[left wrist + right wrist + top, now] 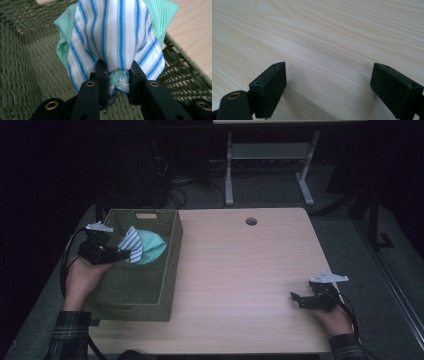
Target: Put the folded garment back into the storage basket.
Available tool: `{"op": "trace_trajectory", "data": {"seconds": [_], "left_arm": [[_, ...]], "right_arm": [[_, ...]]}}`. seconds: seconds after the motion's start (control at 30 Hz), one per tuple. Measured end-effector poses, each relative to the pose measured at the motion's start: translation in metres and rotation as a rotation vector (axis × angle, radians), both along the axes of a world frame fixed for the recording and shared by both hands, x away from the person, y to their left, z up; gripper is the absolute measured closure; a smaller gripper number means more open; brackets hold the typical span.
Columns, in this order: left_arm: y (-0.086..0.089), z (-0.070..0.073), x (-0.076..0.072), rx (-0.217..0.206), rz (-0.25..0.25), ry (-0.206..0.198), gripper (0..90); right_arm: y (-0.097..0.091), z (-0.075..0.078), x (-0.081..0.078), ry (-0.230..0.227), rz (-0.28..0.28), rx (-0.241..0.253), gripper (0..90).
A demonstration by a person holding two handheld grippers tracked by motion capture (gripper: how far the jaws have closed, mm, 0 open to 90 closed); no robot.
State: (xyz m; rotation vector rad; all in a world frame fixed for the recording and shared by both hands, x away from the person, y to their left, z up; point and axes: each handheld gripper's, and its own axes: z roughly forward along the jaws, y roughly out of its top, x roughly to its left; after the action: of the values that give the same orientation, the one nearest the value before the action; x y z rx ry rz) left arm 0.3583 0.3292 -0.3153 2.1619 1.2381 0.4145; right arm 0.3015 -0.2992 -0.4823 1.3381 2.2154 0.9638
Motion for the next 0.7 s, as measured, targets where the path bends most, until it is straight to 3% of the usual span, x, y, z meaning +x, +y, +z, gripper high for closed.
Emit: {"op": "trace_trajectory", "data": {"seconds": [0.17,0.7], "left_arm": [[0.003,-0.020,0.005,0.002,0.011,0.027,73.6],[-0.005,-0.066,0.021,0.041,-0.005,0.109,73.1]], "right_arm": [[0.000,0.000,0.000,0.000,-0.001,0.001,12.9],[0.000,0.000,0.000,0.000,0.000,0.000,13.0]]}}
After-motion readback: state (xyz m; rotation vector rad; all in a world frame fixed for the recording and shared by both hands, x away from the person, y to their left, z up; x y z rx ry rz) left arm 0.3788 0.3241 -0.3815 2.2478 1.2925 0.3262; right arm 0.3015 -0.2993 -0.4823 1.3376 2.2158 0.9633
